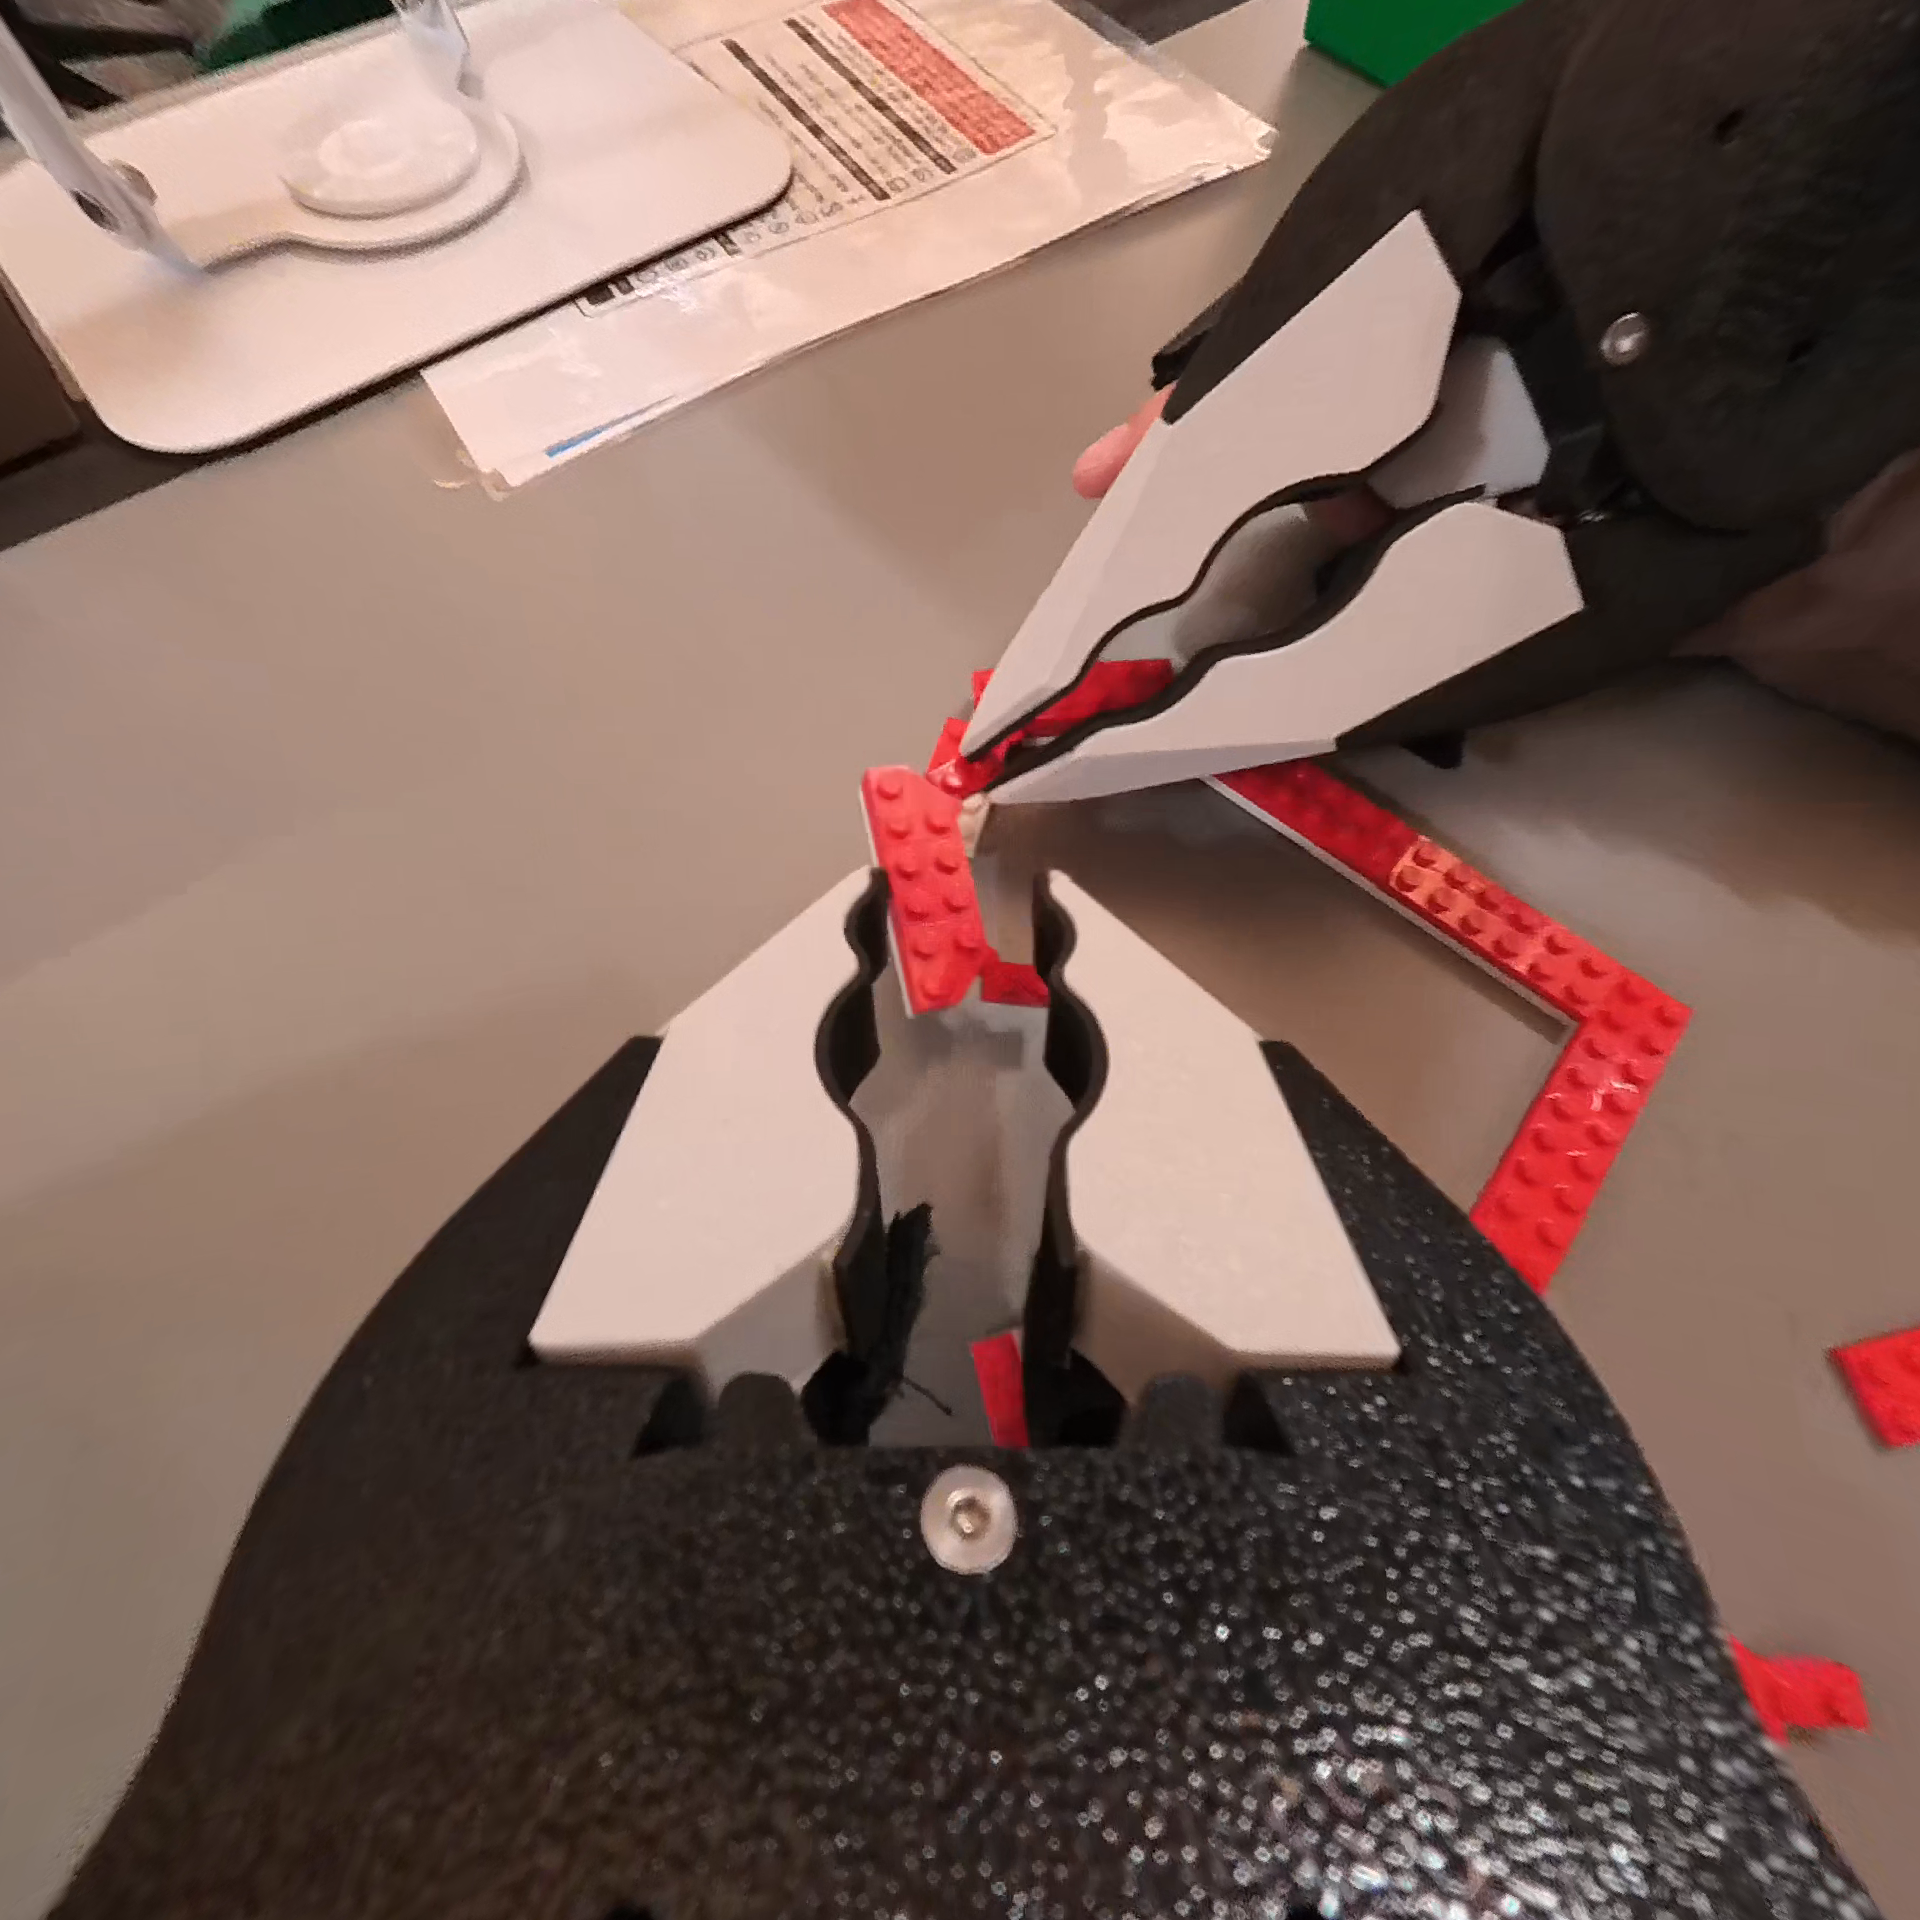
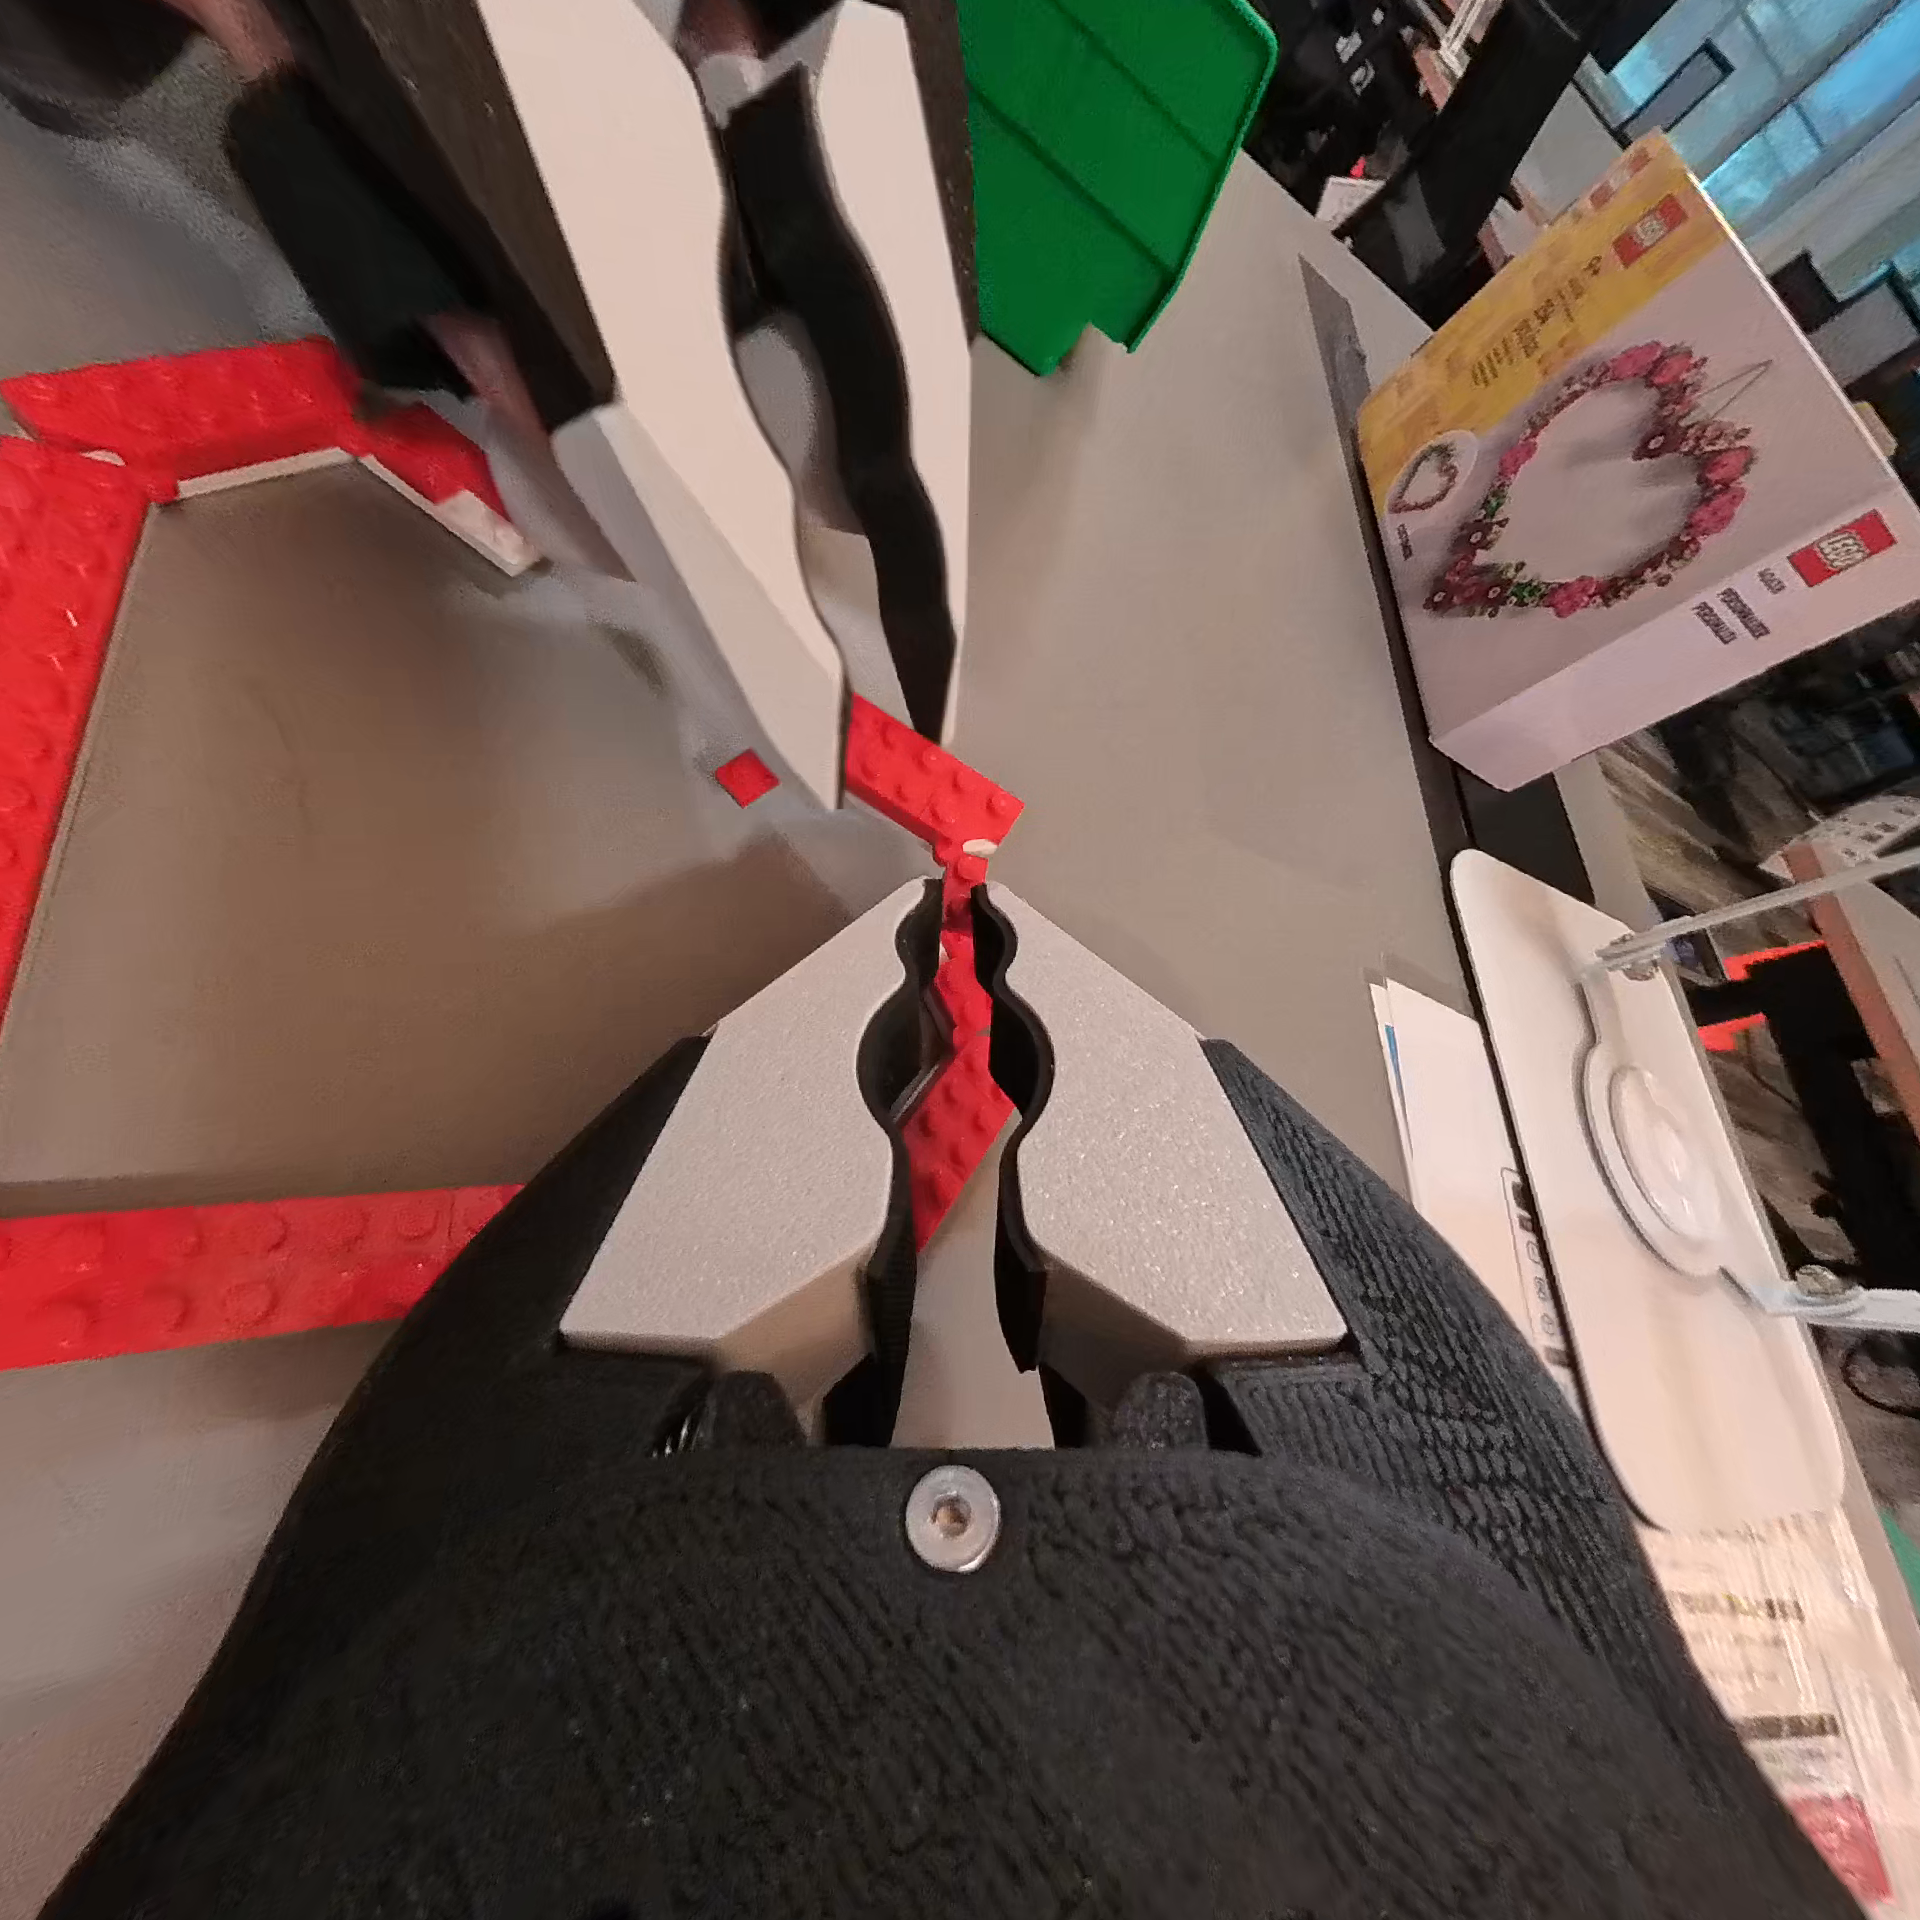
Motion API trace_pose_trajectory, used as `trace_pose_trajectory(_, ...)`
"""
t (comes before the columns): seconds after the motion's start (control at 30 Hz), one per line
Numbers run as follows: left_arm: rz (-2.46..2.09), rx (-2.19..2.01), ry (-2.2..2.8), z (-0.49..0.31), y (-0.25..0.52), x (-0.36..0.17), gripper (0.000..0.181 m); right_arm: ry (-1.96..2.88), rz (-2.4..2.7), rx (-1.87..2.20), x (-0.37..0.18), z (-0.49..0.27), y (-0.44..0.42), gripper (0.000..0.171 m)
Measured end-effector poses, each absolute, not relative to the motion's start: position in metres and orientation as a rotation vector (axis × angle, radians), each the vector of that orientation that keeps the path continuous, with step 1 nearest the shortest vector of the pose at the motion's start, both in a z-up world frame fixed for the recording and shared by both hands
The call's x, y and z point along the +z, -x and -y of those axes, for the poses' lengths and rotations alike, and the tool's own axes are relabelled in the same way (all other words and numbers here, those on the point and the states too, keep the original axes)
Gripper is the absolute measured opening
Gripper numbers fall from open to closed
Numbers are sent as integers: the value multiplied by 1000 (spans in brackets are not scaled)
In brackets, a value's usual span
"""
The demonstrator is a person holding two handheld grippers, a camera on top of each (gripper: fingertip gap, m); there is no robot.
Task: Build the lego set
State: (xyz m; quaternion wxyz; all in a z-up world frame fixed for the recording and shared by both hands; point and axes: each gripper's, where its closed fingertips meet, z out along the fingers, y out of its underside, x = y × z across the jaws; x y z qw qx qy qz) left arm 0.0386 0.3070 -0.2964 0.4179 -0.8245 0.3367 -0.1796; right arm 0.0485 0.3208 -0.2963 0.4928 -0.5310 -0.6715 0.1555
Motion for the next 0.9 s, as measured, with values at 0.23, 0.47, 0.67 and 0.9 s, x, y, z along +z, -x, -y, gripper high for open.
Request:
trace_pose_trajectory(0.23, -857, -531, 2082, -300, -25, -288, 40, 1299, 1624, 423, -297, -320, -49, 3)
trace_pose_trajectory(0.47, -863, -585, 2066, -306, -11, -291, 37, 1301, 1640, 464, -297, -319, -50, 2)
trace_pose_trajectory(0.67, -952, -599, 2045, -301, -21, -296, 37, 1293, 1681, 496, -300, -317, -49, 2)
trace_pose_trajectory(0.9, -966, -607, 2068, -298, -26, -302, 36, 1294, 1735, 541, -303, -318, -48, 2)
